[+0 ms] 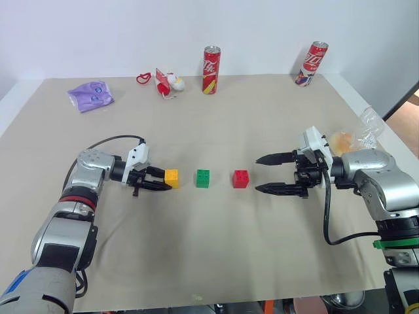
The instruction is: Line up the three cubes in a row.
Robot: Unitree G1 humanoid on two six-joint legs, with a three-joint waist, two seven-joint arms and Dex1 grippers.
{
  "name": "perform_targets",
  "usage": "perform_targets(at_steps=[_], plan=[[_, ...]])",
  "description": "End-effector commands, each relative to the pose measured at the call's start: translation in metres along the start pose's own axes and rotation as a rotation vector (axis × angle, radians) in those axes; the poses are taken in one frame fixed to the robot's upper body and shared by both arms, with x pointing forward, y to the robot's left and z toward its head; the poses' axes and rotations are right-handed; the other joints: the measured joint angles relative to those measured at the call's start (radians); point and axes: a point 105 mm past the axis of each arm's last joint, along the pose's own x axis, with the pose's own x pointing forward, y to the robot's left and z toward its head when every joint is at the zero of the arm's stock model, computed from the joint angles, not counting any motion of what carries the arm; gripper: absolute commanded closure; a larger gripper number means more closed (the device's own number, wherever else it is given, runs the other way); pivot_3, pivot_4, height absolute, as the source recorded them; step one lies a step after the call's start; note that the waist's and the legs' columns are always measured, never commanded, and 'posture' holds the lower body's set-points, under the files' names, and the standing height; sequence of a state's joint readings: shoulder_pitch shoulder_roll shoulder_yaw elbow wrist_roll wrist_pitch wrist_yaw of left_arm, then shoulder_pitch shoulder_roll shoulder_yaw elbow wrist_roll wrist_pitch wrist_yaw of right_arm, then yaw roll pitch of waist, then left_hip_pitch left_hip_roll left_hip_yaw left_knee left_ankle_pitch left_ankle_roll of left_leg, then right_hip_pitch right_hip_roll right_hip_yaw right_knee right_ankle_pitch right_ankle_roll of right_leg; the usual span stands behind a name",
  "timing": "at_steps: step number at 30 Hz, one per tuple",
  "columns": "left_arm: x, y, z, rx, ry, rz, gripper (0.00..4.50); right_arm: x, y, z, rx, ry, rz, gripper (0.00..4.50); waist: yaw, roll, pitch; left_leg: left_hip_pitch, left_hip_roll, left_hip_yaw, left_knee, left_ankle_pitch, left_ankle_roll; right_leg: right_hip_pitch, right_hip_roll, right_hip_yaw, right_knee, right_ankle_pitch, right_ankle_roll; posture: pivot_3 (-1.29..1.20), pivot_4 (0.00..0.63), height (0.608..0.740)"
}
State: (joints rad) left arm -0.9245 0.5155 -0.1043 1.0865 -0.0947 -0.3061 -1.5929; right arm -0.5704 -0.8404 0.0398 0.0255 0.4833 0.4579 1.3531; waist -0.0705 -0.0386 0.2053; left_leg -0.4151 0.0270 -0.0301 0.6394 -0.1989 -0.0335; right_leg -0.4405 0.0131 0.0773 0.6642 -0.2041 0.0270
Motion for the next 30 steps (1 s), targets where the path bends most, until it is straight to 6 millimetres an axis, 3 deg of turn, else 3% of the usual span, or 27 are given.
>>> perform_targets(at_steps=[1, 12, 13, 14, 20, 26, 30], plan=[[0.001, -0.007, -0.008, -0.001, 0.029, -0.034, 3.22, -0.004, -0.001, 0.014, -0.057, -0.021, -0.003, 0.37, 0.000, 0.000, 0.000, 0.000, 0.000, 0.000, 0.000, 0.000, 0.000, 0.000, 0.000, 0.000, 0.000, 0.000, 0.000, 0.00, 0.150, 0.740], [-0.002, 0.000, -0.012, 0.048, 0.062, 0.036, 3.22, -0.004, -0.002, 0.016, -0.070, -0.019, -0.007, 0.37, 0.000, 0.000, 0.000, 0.003, 0.000, 0.000, 0.000, 0.000, 0.001, 0.002, 0.000, 0.000, 0.001, 0.000, 0.000, 0.00, 0.150, 0.740], [-0.003, 0.001, -0.013, 0.046, 0.070, 0.041, 2.22, -0.004, -0.002, 0.017, -0.071, -0.018, -0.008, 0.37, 0.000, 0.000, 0.000, 0.004, 0.000, 0.000, 0.000, 0.001, 0.001, 0.003, 0.000, 0.000, 0.002, 0.001, 0.000, 0.00, 0.150, 0.740], [-0.004, 0.001, -0.014, 0.042, 0.076, 0.046, 2.17, -0.004, -0.002, 0.016, -0.071, -0.018, -0.009, 0.37, -0.001, 0.000, 0.000, 0.005, 0.000, 0.000, 0.000, 0.001, 0.001, 0.003, 0.000, 0.000, 0.002, 0.001, 0.000, 0.00, 0.150, 0.740], [-0.006, 0.003, -0.016, 0.024, 0.075, 0.072, 0.05, -0.005, -0.002, 0.018, -0.074, -0.017, -0.004, 0.37, -0.005, 0.000, 0.000, 0.007, 0.000, 0.001, 0.000, 0.001, 0.001, 0.004, 0.001, 0.001, 0.002, 0.001, -0.001, 0.00, 0.150, 0.740], [-0.013, 0.003, -0.017, 0.047, 0.072, 0.098, 0.02, -0.004, -0.003, 0.021, -0.081, -0.021, 0.005, 0.37, -0.005, 0.000, 0.000, 0.006, 0.000, 0.001, -0.001, 0.001, 0.001, 0.004, 0.001, 0.002, 0.002, 0.000, -0.001, 0.00, 0.150, 0.740], [-0.030, 0.000, -0.018, 0.016, 0.087, 0.087, 0.02, -0.002, -0.005, 0.025, -0.090, -0.026, 0.017, 0.37, -0.010, 0.000, 0.000, 0.007, 0.001, 0.001, -0.001, 0.001, 0.001, 0.004, 0.002, 0.002, 0.002, 0.001, -0.001, 0.00, 0.150, 0.740]])
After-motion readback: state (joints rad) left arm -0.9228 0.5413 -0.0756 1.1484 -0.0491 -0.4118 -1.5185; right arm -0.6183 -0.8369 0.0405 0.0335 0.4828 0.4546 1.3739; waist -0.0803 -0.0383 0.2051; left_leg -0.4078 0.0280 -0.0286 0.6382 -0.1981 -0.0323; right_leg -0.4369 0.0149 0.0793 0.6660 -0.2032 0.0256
